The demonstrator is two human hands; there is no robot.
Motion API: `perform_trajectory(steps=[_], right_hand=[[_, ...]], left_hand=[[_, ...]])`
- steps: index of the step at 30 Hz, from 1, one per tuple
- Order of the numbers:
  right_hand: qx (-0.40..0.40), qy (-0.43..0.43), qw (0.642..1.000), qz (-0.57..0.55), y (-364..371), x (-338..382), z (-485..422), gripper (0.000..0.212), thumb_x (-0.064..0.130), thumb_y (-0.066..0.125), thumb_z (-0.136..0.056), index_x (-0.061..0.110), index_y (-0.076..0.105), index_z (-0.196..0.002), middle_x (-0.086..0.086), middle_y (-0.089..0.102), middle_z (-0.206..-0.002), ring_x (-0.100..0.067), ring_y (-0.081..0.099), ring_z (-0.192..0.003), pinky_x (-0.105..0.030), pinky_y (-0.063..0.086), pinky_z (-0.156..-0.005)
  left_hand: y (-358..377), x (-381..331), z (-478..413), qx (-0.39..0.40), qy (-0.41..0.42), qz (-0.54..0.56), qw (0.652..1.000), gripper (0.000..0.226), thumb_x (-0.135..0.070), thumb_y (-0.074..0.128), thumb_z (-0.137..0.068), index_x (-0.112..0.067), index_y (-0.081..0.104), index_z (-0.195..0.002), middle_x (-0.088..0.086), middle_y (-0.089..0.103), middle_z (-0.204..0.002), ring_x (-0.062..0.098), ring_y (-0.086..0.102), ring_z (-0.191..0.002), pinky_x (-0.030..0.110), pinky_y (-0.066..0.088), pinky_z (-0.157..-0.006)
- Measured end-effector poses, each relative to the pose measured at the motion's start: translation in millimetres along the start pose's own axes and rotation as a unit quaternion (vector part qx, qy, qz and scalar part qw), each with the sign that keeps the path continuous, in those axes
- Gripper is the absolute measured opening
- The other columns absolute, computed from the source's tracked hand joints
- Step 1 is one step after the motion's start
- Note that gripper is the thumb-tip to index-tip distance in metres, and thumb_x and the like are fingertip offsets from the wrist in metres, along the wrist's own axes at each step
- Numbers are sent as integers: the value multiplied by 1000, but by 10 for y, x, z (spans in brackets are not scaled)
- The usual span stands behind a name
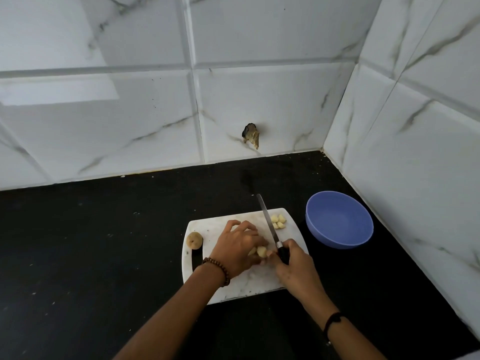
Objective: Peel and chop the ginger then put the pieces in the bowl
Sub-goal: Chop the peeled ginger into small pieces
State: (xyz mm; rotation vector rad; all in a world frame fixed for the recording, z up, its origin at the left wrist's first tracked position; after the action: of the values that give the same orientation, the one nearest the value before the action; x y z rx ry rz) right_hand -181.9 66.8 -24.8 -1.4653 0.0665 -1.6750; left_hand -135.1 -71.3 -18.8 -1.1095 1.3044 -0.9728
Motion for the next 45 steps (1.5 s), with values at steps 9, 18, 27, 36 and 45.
perform_trajectory(steps=[9, 18, 27, 36, 45], right_hand=[[-24, 16, 998, -52, 28, -151, 269, 28, 50, 45, -97, 25, 57, -91, -5, 62, -73, -9, 56, -58, -26, 51, -58], [-10, 16, 999, -26, 16, -271, 490, 27, 51, 42, -98, 28, 56, -98, -3, 65, -75, -9, 65, -62, -22, 51, -60], [-14, -20, 996, 84, -253, -315, 524, 21, 53, 39, -98, 35, 50, -96, -1, 63, -69, 0, 62, -57, -16, 48, -54], [4, -44, 985, 168, -353, -310, 412, 21, 53, 39, -99, 35, 50, -99, 4, 59, -70, -2, 58, -58, -15, 44, -55], [3, -45, 988, 150, -392, -300, 373, 23, 54, 38, -99, 35, 50, -96, 5, 57, -72, -1, 56, -58, -15, 40, -57]], left_hand=[[24, 87, -46, 19, -81, 122, 989, 60, -41, 71, -78, -37, 45, -132, -19, 55, -128, 4, 34, -130, 34, 15, -112], [7, 77, -67, 24, -85, 143, 986, 57, -44, 71, -79, -32, 45, -128, -19, 58, -122, 3, 35, -129, 32, 14, -113], [12, 89, -169, 15, -96, 171, 980, 75, -47, 73, -76, -30, 29, -134, -13, 67, -109, 7, 46, -123, 31, 19, -112], [-12, 82, -264, 52, -67, 67, 994, 60, -47, 65, -83, -33, 37, -135, -1, 53, -129, 15, 43, -124, 35, 20, -111], [2, 127, -290, 62, -98, 101, 988, 91, -39, 74, -77, -26, 17, -147, -3, 54, -132, 17, 42, -128, 38, 23, -114]])
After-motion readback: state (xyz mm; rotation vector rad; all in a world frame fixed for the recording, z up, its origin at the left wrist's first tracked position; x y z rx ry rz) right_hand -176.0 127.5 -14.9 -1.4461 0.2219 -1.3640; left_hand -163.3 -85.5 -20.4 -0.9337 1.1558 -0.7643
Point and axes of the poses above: each hand's wrist, its own z-axis away from the middle knuckle, its own y-axis out of the palm, x = y × z, the point moved 5 cm from there along -z, towards the middle knuckle
